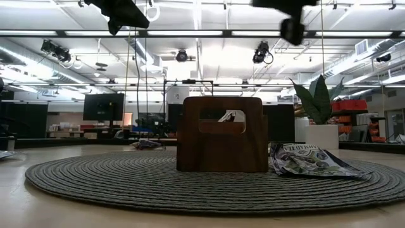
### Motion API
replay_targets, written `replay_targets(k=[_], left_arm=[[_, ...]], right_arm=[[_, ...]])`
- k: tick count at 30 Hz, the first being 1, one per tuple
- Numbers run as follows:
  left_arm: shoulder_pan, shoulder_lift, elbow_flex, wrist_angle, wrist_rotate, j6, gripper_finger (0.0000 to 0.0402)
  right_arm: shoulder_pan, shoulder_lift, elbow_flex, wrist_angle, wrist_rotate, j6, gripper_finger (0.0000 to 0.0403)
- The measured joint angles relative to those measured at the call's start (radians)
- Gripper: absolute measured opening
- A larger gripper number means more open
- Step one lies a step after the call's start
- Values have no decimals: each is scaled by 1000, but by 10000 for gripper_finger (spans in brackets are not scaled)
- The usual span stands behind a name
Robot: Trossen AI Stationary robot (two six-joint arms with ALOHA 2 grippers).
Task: Pick & Place Tea
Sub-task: Put the purple tea bag into the middle section of the wooden organizer
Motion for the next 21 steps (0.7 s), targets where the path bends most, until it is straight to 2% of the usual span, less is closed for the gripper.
replay_targets(k=[6,11,16,21], left_arm=[[0,0,0,0,0,-14,53],[0,0,0,0,-3,-53,53],[0,0,0,0,-14,-84,53],[0,0,0,0,-22,-112,53]], right_arm=[[140,-139,-173,-11,-8,181,5],[253,-160,-280,-19,-6,344,36],[323,-127,-333,-7,18,405,87],[357,-74,-337,33,71,406,160]])
